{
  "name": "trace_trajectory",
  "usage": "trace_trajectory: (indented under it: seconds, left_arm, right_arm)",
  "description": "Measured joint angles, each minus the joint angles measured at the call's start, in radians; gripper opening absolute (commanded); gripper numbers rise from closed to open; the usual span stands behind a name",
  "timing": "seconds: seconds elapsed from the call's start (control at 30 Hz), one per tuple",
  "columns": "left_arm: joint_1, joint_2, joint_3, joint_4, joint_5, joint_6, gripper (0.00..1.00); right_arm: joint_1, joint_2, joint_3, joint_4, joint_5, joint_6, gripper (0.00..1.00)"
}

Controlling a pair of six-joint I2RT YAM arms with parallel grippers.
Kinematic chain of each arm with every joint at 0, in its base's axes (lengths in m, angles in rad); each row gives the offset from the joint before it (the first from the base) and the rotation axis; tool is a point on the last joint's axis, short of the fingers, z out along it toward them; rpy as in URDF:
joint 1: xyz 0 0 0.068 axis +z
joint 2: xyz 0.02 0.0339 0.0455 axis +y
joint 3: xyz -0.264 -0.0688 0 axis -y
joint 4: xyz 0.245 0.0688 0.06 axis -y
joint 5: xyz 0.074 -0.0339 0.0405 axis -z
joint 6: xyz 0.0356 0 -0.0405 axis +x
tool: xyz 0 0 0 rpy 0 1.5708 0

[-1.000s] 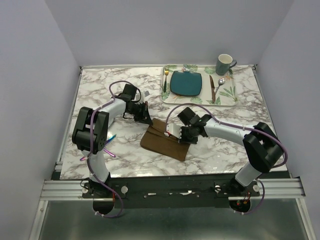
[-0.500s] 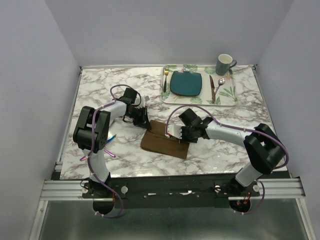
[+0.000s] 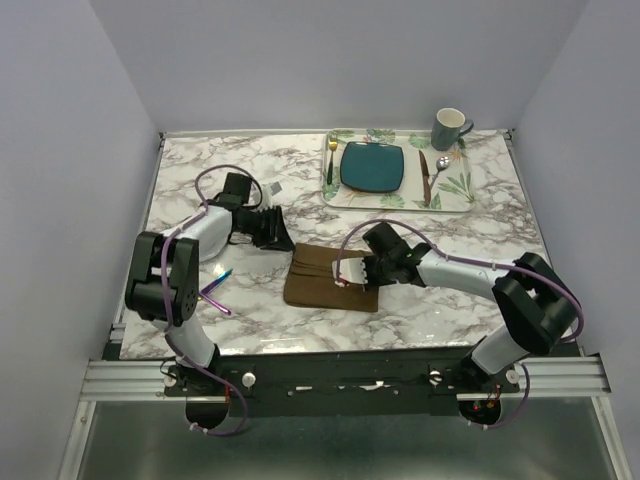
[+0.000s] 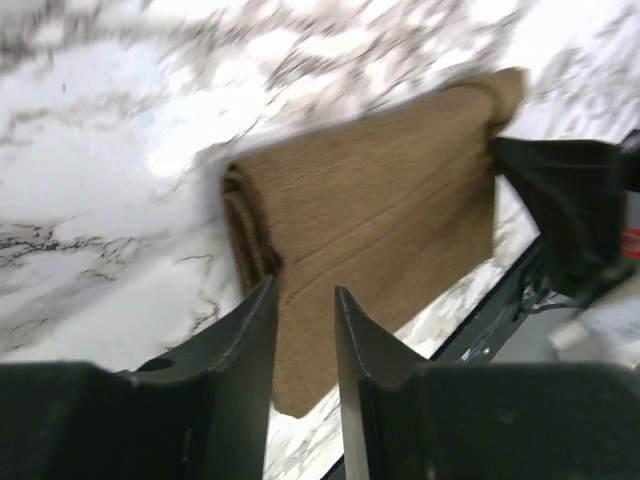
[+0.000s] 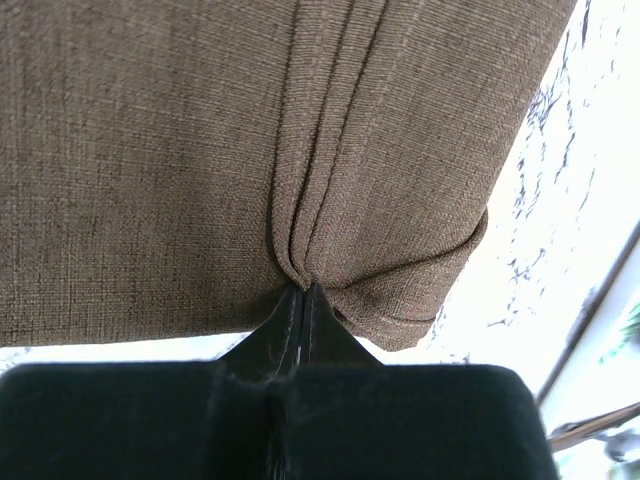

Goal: Fold the napkin into a case and place the utensils inside
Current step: Fold the lower triangle-folded napkin at the center of the board, then smooth out the 2/3-rectangle-folded napkin at the center of the board.

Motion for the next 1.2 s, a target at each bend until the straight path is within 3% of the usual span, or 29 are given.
trace_trajectory:
  seconds: [0.1,0.23,0.4,0.63,0.73,0.83,0.87,0.93,1.03,1.2]
  left_arm:
    - [0.02,-0.09,0.003,0.031,0.04,-0.008,0.39]
    - [-0.033,-0.141,0.051,0.104,0.091,-0.027,0.37]
    - [-0.129,-0.039,0.071,0.21,0.115,-0.094,0.33]
    - [-0.154,0.137,0.04,0.305,0.12,-0.16,0.27]
    - [-0.15,0.189,0.02,0.312,0.12,-0.16,0.26]
    - [-0.145,0.201,0.003,0.323,0.143,-0.164,0.26]
    - [-0.144,0.201,0.0,0.33,0.145,-0.165,0.26]
    - [-0.14,0.201,-0.008,0.344,0.15,-0.168,0.26]
    - [-0.136,0.201,-0.014,0.357,0.157,-0.171,0.26]
    - [-0.136,0.201,-0.014,0.358,0.158,-0.171,0.26]
  right_arm:
    - [0.0,-0.011,-0.018,0.021,-0.001,-0.052,0.01]
    - [0.0,-0.021,-0.033,0.031,-0.003,-0.1,0.01]
    - [-0.002,-0.029,-0.045,0.04,-0.007,-0.142,0.01]
    - [-0.003,-0.033,-0.05,0.041,-0.011,-0.16,0.02]
    - [-0.005,-0.045,-0.053,0.03,-0.013,-0.154,0.15]
    - [-0.006,-0.079,-0.053,-0.026,-0.016,-0.124,0.49]
    - [-0.009,-0.096,-0.046,-0.054,-0.021,-0.107,0.64]
    - [-0.018,-0.132,-0.018,-0.136,-0.041,-0.055,0.7]
    - [-0.064,-0.212,0.087,-0.282,-0.119,0.039,0.69]
    - [-0.172,-0.242,0.254,-0.404,-0.285,0.218,0.52]
